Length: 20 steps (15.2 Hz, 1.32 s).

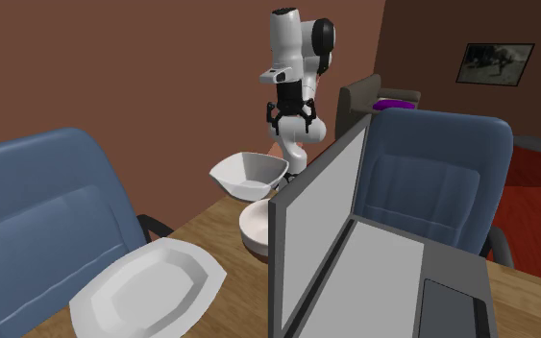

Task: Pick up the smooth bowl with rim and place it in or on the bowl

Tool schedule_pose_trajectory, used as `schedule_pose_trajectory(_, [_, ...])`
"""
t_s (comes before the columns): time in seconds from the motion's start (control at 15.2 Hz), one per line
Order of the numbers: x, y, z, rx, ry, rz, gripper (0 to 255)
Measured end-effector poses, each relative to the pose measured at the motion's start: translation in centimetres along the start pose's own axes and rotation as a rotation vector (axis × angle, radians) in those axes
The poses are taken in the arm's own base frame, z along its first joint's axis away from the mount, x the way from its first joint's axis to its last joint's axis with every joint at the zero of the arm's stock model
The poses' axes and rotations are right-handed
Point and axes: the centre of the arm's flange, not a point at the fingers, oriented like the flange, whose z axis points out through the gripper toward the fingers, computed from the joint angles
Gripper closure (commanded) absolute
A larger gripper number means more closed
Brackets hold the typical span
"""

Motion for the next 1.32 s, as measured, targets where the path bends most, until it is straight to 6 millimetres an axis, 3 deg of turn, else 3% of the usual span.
schedule_pose_trajectory(0.13, [0.6,0.3,0.0,0.001,0.001,0.0,0])
schedule_pose_trajectory(0.33, [3.6,1.6,0.5,0.007,0.006,-0.001,0])
schedule_pose_trajectory(1.32, [22.0,7.5,3.5,0.04,0.038,-0.005,0])
